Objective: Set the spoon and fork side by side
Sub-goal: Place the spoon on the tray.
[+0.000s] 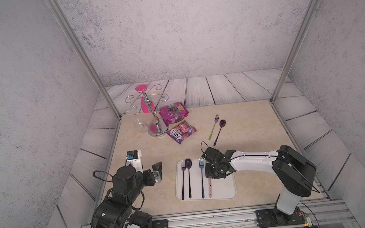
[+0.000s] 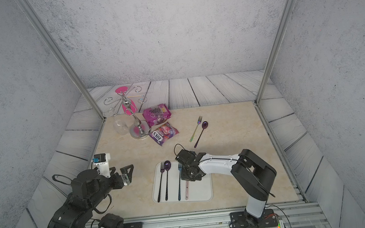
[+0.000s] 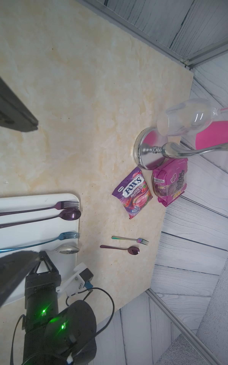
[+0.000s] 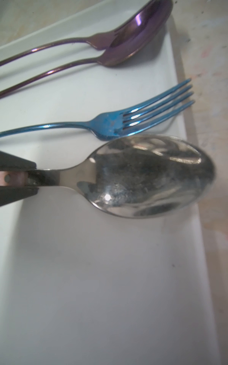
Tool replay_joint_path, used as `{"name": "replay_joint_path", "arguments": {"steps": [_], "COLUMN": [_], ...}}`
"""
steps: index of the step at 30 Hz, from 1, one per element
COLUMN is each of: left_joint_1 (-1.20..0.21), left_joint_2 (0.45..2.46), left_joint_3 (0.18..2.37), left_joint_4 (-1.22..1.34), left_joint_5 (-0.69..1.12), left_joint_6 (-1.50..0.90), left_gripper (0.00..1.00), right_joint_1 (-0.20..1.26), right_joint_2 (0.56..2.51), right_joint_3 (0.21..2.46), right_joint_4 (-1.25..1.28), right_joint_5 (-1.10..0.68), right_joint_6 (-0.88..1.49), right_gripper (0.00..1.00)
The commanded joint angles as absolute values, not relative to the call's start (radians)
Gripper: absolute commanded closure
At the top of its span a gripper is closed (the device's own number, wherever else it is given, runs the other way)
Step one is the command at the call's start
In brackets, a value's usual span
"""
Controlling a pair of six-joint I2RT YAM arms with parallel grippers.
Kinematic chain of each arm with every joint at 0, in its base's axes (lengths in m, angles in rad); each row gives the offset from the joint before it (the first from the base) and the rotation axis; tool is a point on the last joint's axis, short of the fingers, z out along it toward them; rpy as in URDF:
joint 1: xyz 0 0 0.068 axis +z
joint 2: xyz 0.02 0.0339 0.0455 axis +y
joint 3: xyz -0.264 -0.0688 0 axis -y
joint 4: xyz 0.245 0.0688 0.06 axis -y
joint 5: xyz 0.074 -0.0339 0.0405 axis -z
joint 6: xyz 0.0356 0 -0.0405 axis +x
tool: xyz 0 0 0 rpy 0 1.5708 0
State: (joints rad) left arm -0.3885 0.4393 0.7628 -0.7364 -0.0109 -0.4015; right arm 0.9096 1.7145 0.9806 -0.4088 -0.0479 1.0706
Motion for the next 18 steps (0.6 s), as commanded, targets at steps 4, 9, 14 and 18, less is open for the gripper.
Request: {"name": "replay_joint_path", "arguments": {"steps": [4,9,14,18], "left_joint_1": [-0.386,-0.385,-0.385,-0.385], "left_joint_2": [0.437,0.441,0.443,0.443], "left_joint_3": [0.753,0.753,0.753,0.753], "left_joint_4": [-0.723,-0.721,-0.719,-0.721], "left_joint_5": [-0.005,-0.005,-0.005,-0.006], "left_joint_6": [-0.403,-0.402,-0.401,-0.401], "left_gripper": [0.00,0.00,0.00,0.00], "right_joint_1": [0.915,0.915,0.915,0.914], "right_joint_2": [1.745,1.740,1.715,1.704], "right_joint_3": [0.976,0.971,0.984,1.003], "right_joint_4": [-0.429,-0.442,-0.470,-0.507], "right_joint_5": [-0.023,-0.014,0.000,0.002], "right_joint_6": [1.076,1.079,1.065,1.035], "right_gripper": [0.83,0.71,0.69,0.69]}}
